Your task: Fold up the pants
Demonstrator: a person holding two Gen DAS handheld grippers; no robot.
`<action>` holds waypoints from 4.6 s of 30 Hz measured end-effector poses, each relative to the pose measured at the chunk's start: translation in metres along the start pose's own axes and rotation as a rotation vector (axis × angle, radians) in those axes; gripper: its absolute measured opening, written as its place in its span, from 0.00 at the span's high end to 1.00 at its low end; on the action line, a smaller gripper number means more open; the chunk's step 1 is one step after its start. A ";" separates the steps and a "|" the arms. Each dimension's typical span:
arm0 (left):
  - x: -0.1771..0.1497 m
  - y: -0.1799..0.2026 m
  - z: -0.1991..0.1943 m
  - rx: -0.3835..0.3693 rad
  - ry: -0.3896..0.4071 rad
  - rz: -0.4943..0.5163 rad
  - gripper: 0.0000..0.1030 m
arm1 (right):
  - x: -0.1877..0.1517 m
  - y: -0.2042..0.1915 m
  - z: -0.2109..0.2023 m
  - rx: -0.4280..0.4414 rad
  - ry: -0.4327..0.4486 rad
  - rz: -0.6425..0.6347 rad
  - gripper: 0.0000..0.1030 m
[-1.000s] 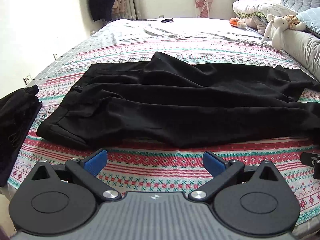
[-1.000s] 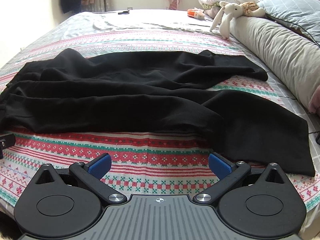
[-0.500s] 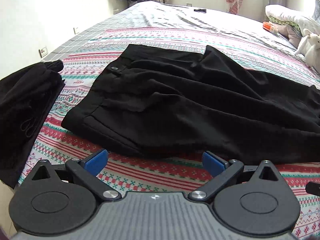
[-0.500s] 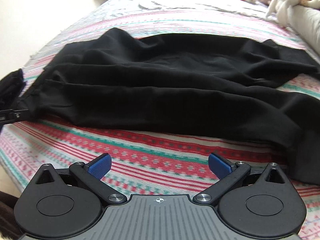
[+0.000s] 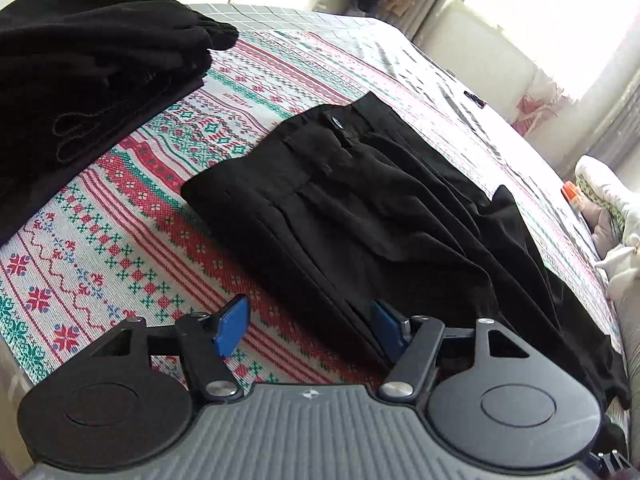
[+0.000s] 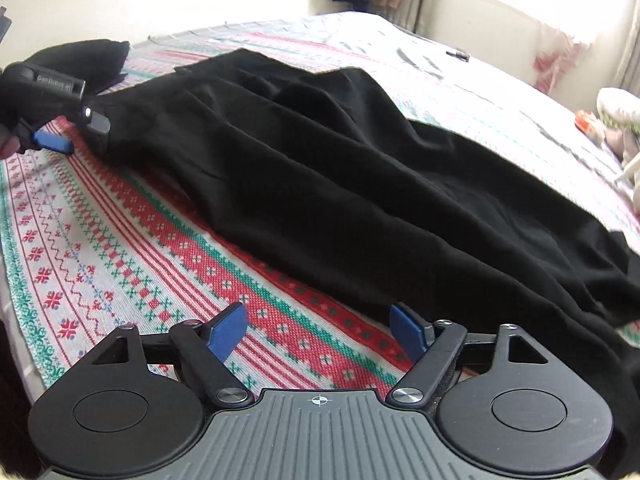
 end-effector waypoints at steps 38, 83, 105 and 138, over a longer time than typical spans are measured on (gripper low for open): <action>0.038 -0.092 -0.010 0.336 0.118 -0.075 0.79 | 0.008 -0.113 0.003 0.308 -0.101 -0.100 0.97; -0.260 0.261 -0.117 -0.514 0.191 1.101 0.03 | -0.154 0.173 -0.153 -0.100 -0.045 0.311 0.19; -0.277 0.288 -0.107 -0.541 0.184 1.211 0.76 | -0.146 0.185 -0.192 -0.008 -0.008 0.332 0.96; -0.308 0.428 -0.135 -0.778 0.135 1.347 0.21 | -0.206 0.329 -0.261 -0.197 0.154 0.896 0.51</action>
Point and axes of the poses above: each gripper's, at about its wrist camera, not at the fingertips, and z roughly the way its jaws point, y to its right, x to its top, the point moved 10 cm from there along z, roughly the way its jaws point, and after that the axes turned 14 degrees about x, right-handed, at the moved point
